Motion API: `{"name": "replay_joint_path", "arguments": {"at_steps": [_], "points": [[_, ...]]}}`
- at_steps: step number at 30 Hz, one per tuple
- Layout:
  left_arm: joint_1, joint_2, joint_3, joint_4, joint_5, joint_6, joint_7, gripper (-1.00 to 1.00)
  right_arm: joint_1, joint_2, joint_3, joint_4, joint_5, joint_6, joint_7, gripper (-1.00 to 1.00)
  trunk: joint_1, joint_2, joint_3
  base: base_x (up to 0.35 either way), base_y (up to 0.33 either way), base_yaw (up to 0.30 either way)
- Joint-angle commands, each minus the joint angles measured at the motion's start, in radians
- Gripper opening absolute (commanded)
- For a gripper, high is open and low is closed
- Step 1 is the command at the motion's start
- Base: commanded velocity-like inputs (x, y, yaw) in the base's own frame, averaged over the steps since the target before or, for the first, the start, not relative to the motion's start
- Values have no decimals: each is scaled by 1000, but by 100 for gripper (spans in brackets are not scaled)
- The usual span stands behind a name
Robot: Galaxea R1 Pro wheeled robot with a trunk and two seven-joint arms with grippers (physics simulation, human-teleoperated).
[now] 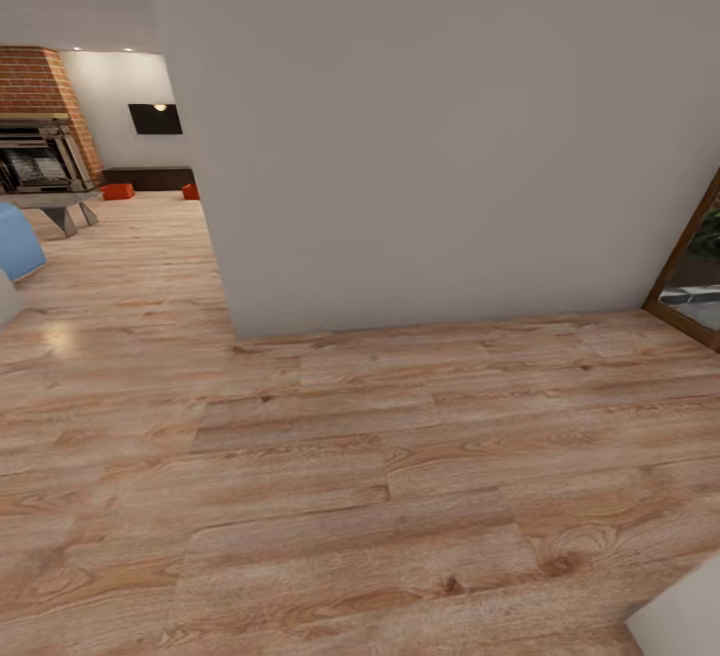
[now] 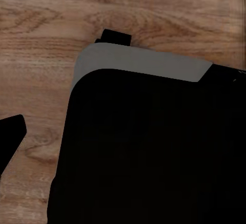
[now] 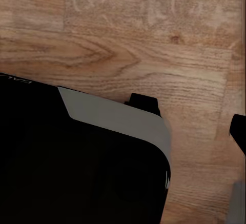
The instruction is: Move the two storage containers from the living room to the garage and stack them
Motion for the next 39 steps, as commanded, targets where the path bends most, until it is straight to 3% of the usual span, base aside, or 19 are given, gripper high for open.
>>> {"name": "replay_joint_path", "arguments": {"at_steps": [1, 20, 27, 39], "points": [[-1, 0, 4, 2, 6, -5, 1, 100, -1, 0, 2, 1, 2, -3, 1, 100, 1, 0, -1, 340, 0, 0], [-1, 0, 4, 2, 6, -5, 1, 100, -1, 1, 2, 1, 3, -3, -1, 100, 1, 0, -21, 340, 0, 118], [-1, 0, 4, 2, 6, -5, 1, 100, -1, 0, 2, 1, 3, -7, -1, 100, 1, 0, -22, 340, 0, 270], [-1, 0, 4, 2, 6, -5, 1, 100, -1, 1, 2, 1, 4, -7, 0, 100, 1, 0, -19, 340, 0, 82]]}}
